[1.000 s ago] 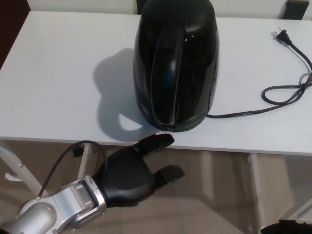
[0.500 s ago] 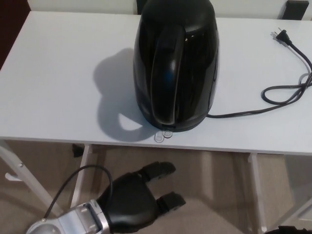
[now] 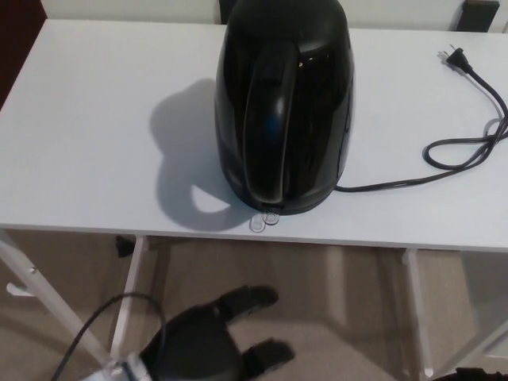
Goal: The robot walk towards a table in front and click the button on the base of the boilling pot using its left middle finger
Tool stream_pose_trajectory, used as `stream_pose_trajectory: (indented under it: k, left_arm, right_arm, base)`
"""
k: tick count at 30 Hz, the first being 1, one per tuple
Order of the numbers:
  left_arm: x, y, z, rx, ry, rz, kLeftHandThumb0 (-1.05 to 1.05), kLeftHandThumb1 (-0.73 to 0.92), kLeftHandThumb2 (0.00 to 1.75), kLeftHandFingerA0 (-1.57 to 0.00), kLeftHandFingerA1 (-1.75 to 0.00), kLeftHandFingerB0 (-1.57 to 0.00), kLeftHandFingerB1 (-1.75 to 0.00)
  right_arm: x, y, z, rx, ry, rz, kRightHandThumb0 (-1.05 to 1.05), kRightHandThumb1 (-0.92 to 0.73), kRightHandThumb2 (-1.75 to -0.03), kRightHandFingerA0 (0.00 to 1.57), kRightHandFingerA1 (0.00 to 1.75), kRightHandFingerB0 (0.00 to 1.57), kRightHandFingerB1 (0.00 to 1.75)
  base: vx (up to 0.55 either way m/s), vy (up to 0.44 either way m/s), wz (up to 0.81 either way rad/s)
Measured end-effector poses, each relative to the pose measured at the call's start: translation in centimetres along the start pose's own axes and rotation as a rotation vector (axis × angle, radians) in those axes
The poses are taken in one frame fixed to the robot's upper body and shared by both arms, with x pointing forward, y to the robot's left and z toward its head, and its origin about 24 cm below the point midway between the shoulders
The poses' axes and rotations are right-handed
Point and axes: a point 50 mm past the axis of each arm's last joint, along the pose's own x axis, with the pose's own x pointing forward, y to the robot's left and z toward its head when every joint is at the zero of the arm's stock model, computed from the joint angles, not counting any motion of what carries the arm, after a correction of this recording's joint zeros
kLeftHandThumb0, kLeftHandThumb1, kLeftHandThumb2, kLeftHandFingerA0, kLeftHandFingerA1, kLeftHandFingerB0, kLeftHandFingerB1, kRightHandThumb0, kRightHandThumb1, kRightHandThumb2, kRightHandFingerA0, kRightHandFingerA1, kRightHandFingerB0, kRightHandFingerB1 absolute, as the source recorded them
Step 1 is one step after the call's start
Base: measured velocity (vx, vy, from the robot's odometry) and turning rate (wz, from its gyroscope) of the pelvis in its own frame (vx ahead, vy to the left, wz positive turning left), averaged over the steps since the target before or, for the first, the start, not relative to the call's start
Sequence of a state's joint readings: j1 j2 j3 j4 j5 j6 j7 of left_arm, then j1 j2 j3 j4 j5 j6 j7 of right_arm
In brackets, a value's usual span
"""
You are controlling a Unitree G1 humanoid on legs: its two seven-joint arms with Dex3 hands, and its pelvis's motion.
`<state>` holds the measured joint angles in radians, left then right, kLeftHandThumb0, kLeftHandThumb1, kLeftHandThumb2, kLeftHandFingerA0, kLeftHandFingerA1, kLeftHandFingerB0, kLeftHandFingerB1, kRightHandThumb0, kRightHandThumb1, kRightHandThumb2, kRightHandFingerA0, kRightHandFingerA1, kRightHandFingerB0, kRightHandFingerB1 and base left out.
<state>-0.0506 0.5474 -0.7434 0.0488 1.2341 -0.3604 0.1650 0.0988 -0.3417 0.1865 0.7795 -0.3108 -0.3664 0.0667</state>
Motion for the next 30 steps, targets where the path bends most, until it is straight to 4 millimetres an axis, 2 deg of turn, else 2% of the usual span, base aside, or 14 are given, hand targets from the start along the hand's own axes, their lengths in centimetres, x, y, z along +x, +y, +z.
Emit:
stream_pose_trajectory:
  k: [2,3,4,6,7,15,16,17,18,22,23,27,30]
  left_arm:
    - [-0.8,-0.8,0.4,-0.023,0.007,-0.028,-0.51,0.56,0.70,-0.13,-0.33,-0.12,-0.33]
    - [-1.2,-1.2,0.5,-0.037,0.015,-0.041,-0.46,0.61,0.60,-0.24,-0.29,-0.18,-0.28]
    - [-1.7,-1.9,0.6,-0.062,0.032,-0.062,-0.49,0.64,0.61,-0.22,-0.29,-0.15,-0.27]
    - [-2.6,-3.0,0.4,-0.114,0.074,-0.098,-0.50,0.64,0.61,-0.21,-0.29,-0.14,-0.27]
    - [-3.1,-3.8,0.0,-0.148,0.111,-0.124,-0.59,0.52,0.75,-0.17,-0.38,-0.10,-0.36]
    - [-6.0,-7.2,-1.8,-0.355,0.324,-0.205,-0.62,0.47,0.75,-0.32,-0.43,-0.14,-0.37]
    - [-6.4,-7.7,-2.1,-0.386,0.357,-0.213,-0.61,0.46,0.74,-0.31,-0.43,-0.15,-0.37]
    - [-6.7,-7.9,-2.2,-0.406,0.379,-0.217,-0.61,0.46,0.74,-0.31,-0.43,-0.15,-0.37]
    - [-7.0,-8.2,-2.4,-0.427,0.402,-0.221,-0.59,0.44,0.72,-0.33,-0.43,-0.16,-0.37]
    - [-8.4,-9.3,-3.4,-0.528,0.517,-0.230,-0.55,0.43,0.70,-0.34,-0.43,-0.19,-0.37]
    - [-8.7,-9.6,-3.6,-0.555,0.547,-0.230,-0.49,0.50,0.56,-0.41,-0.34,-0.26,-0.30]
    - [-10.0,-10.4,-4.5,-0.653,0.656,-0.228,-0.49,0.50,0.56,-0.41,-0.35,-0.26,-0.30]
    - [-10.8,-11.1,-4.8,-0.727,0.727,-0.228,-0.49,0.50,0.56,-0.40,-0.34,-0.26,-0.30]
  right_arm:
    - [-0.1,0.1,-0.1,0.001,0.004,0.003,-0.50,-0.64,-0.60,0.74,0.42,0.58,0.38]
    - [-0.1,0.1,-0.2,0.001,0.005,0.004,-0.46,-0.64,-0.60,0.72,0.42,0.59,0.39]
    - [-0.2,0.2,-0.2,0.002,0.007,0.006,-0.52,-0.59,-0.64,0.69,0.45,0.56,0.41]
    - [-0.2,0.3,-0.3,0.003,0.011,0.009,-0.47,-0.65,-0.60,0.71,0.41,0.59,0.38]
    - [-0.2,0.3,-0.4,0.004,0.016,0.011,-0.47,-0.65,-0.60,0.73,0.42,0.59,0.38]
    - [-0.3,0.7,-0.9,0.007,0.037,0.025,-0.52,-0.64,-0.60,0.75,0.42,0.59,0.38]
    - [-0.3,0.7,-0.9,0.008,0.040,0.027,-0.53,-0.53,-0.85,0.69,0.58,0.54,0.53]
    - [-0.3,0.8,-1.0,0.009,0.043,0.028,-0.53,-0.53,-0.85,0.69,0.58,0.54,0.53]
    - [-0.3,0.8,-1.0,0.010,0.044,0.030,-0.51,-0.64,-0.60,0.76,0.42,0.59,0.38]
    - [-0.4,1.1,-1.1,0.017,0.052,0.035,-0.49,-0.64,-0.61,0.76,0.43,0.58,0.38]
    - [-0.3,1.2,-1.1,0.019,0.052,0.037,-0.49,-0.64,-0.61,0.76,0.45,0.58,0.38]
    - [-0.3,1.4,-1.2,0.027,0.056,0.041,-0.48,-0.64,-0.61,0.76,0.45,0.56,0.38]
    - [-0.3,1.6,-1.3,0.030,0.059,0.043,-0.48,-0.63,-0.60,0.69,0.42,0.53,0.37]
  base:
    - [0.00,0.000,0.00]
    - [0.00,0.000,0.00]
    - [0.00,0.000,0.00]
    - [0.00,0.000,0.00]
    - [0.00,0.000,0.00]
    - [0.00,0.000,0.00]
    - [0.00,0.000,0.00]
    - [0.00,0.000,0.00]
    - [0.00,0.000,0.00]
    - [0.00,0.000,0.00]
    - [0.00,0.000,0.00]
    - [0.00,0.000,0.00]
    - [0.00,0.000,0.00]
